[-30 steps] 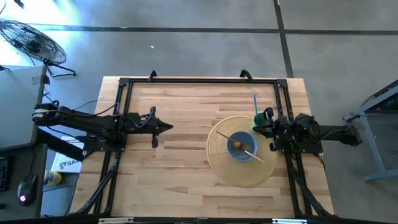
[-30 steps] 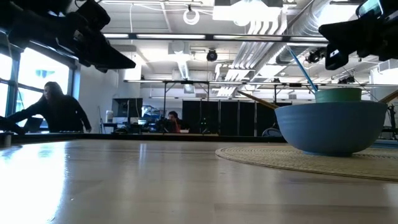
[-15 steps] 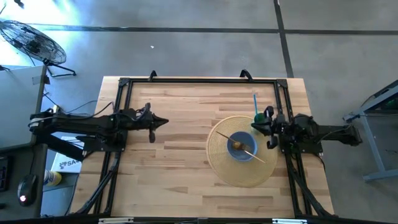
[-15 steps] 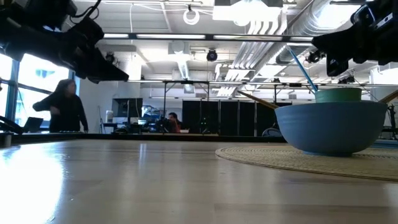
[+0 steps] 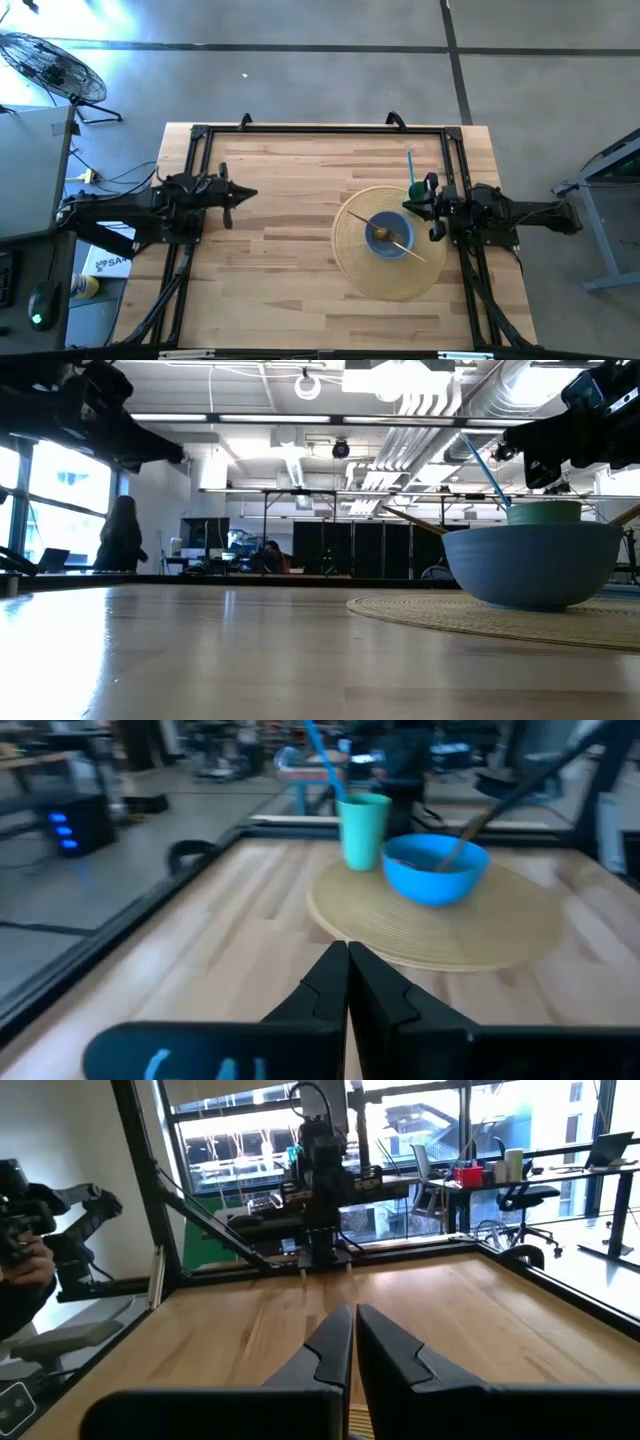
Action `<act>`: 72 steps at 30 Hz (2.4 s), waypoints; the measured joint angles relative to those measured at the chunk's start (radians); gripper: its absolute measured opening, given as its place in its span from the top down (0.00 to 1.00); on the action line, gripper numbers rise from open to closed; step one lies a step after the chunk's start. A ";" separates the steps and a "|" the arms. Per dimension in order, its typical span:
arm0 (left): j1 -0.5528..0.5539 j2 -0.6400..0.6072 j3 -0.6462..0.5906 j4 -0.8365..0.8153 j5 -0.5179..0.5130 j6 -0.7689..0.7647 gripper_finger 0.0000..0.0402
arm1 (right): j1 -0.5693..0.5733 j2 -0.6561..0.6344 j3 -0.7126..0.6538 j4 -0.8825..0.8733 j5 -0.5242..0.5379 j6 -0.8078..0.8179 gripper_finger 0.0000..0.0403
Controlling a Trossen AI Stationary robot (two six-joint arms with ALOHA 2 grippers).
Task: Pick & Place Utensil
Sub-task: Return to Home Position
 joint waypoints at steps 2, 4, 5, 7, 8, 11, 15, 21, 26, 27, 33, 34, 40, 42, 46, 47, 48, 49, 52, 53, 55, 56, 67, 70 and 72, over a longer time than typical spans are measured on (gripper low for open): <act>0.000 -0.046 -0.006 -0.023 -0.038 -0.004 1.00 | 0.000 0.000 0.000 0.000 0.000 0.000 0.97; 0.000 -0.099 -0.034 -0.023 -0.056 -0.004 1.00 | 0.000 0.000 0.000 0.001 -0.005 -0.014 0.97; 0.000 -0.127 -0.050 -0.025 -0.069 0.001 1.00 | 0.000 0.000 0.000 0.001 -0.014 -0.021 0.97; 0.000 -0.184 -0.081 -0.025 -0.078 0.003 1.00 | 0.000 0.000 0.000 0.001 -0.043 -0.020 0.97; 0.000 -0.212 -0.092 -0.033 -0.079 0.003 1.00 | 0.000 0.000 0.000 0.001 -0.062 -0.010 0.97; 0.000 -0.287 -0.103 -0.084 -0.067 0.017 1.00 | 0.000 0.000 0.000 0.002 -0.105 0.001 0.97; 0.000 -0.281 -0.101 -0.117 -0.081 0.028 1.00 | 0.000 0.000 0.000 0.003 -0.110 0.002 0.97; 0.000 -0.281 -0.105 -0.091 -0.078 -0.005 1.00 | 0.000 0.000 0.000 0.002 -0.105 0.002 0.97; 0.000 -0.278 -0.163 0.021 -0.027 -0.023 1.00 | 0.000 0.001 0.000 0.002 -0.105 0.003 0.97; 0.000 -0.271 -0.163 0.027 -0.022 -0.020 1.00 | 0.000 0.001 0.000 0.002 -0.105 0.003 0.97; -0.029 -0.258 -0.165 0.018 -0.017 -0.026 1.00 | 0.000 0.001 0.000 0.002 -0.105 0.001 0.97; -0.042 -0.258 -0.165 0.021 -0.019 -0.020 1.00 | 0.000 0.001 0.000 0.002 -0.105 0.001 0.97; -0.144 -0.257 -0.166 0.028 -0.075 -0.004 1.00 | 0.000 0.001 0.000 0.001 -0.105 0.001 0.97; -0.172 -0.257 -0.166 0.027 -0.075 0.011 1.00 | 0.000 0.001 0.000 0.001 -0.105 0.001 0.97; -0.192 -0.257 -0.167 0.024 -0.037 0.041 1.00 | 0.000 0.001 -0.001 0.001 -0.105 0.001 0.97; -0.190 -0.257 -0.167 0.024 -0.026 0.043 1.00 | 0.000 0.001 -0.001 0.001 -0.105 0.001 0.97; -0.190 -0.257 -0.167 0.022 -0.028 0.044 1.00 | 0.000 0.001 -0.001 0.001 -0.105 0.001 0.97; -0.190 -0.257 -0.167 0.021 -0.034 0.048 1.00 | 0.000 0.001 -0.001 0.001 -0.105 0.001 0.97; -0.190 -0.257 -0.167 0.021 -0.040 0.068 1.00 | 0.000 0.001 -0.001 0.001 -0.105 0.001 0.97; -0.190 -0.257 -0.167 0.020 -0.033 0.069 1.00 | 0.000 0.001 -0.001 0.001 -0.105 0.001 0.97; -0.190 -0.257 -0.168 0.020 -0.022 0.071 1.00 | 0.000 0.001 -0.001 0.001 -0.105 0.001 0.97; -0.190 -0.257 -0.168 0.018 -0.022 0.071 1.00 | 0.000 0.001 -0.001 0.001 -0.105 0.001 0.97; -0.190 -0.257 -0.168 0.014 -0.022 0.046 1.00 | 0.000 0.001 -0.001 0.001 -0.105 0.000 0.97; -0.190 -0.257 -0.168 0.014 -0.022 0.045 1.00 | 0.000 0.001 -0.001 0.001 -0.105 0.000 0.97; -0.190 -0.257 -0.168 0.014 -0.022 0.045 1.00 | 0.000 0.001 -0.001 0.001 -0.105 0.000 0.97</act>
